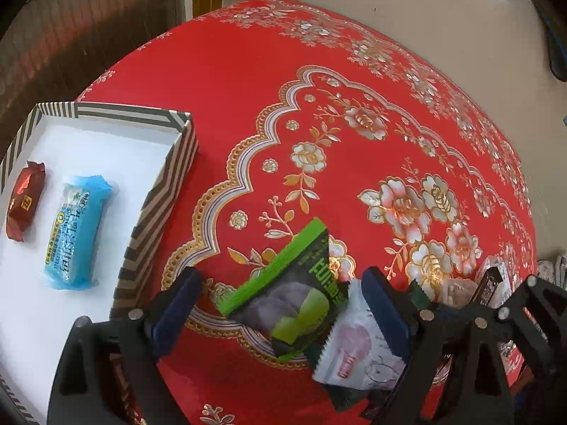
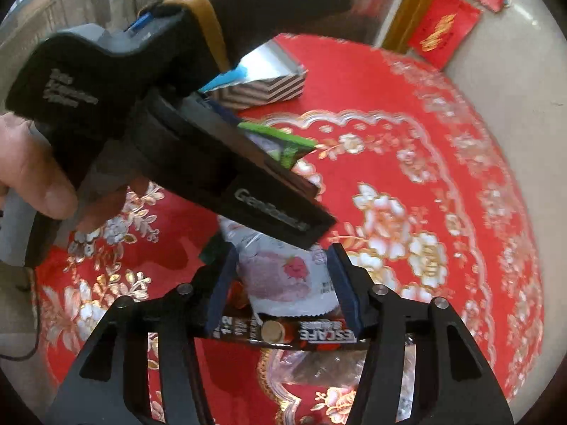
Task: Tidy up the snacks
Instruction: 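Grasp the green packet with left tool while right tool grasps pink strawberry packet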
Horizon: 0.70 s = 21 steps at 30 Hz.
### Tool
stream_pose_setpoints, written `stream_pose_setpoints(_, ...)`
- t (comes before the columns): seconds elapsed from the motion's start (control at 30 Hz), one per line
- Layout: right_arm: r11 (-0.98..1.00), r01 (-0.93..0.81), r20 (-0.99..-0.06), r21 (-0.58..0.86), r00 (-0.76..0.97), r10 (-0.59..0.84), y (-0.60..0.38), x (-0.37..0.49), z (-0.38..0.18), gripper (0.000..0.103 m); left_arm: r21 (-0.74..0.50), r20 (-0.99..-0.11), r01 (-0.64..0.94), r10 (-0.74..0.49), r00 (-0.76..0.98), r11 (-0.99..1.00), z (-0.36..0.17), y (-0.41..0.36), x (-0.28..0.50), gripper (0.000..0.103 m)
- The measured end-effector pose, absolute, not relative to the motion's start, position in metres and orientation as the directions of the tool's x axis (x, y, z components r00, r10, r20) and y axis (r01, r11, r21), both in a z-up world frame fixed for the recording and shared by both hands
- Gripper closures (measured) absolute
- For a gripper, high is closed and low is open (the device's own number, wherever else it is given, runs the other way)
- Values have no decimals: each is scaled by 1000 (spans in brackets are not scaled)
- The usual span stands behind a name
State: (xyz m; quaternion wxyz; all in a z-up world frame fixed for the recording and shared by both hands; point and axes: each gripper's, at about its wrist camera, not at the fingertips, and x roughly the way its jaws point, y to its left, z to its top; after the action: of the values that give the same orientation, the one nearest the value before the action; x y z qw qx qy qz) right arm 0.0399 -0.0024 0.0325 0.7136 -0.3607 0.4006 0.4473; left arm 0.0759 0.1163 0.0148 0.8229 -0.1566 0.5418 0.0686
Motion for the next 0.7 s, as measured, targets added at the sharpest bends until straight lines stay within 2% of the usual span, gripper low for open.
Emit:
stream_pose_setpoints(0.27, 366, -929, -913, -57, 196, 357, 3, 60, 27, 47, -183, -912, -295, -49, 407, 938, 14, 116, 78, 7)
stream_pose_setpoints(0.37, 406, -913, -905, 37, 142, 402, -1, 66, 27, 47, -176, -912, -302, -40, 408, 937, 13, 115, 81, 6)
stream_pose_setpoints(0.7, 513, -858, -902, -2, 222, 369, 5, 71, 17, 48, -158, -908, -291, -23, 418, 943, 11, 114, 80, 4)
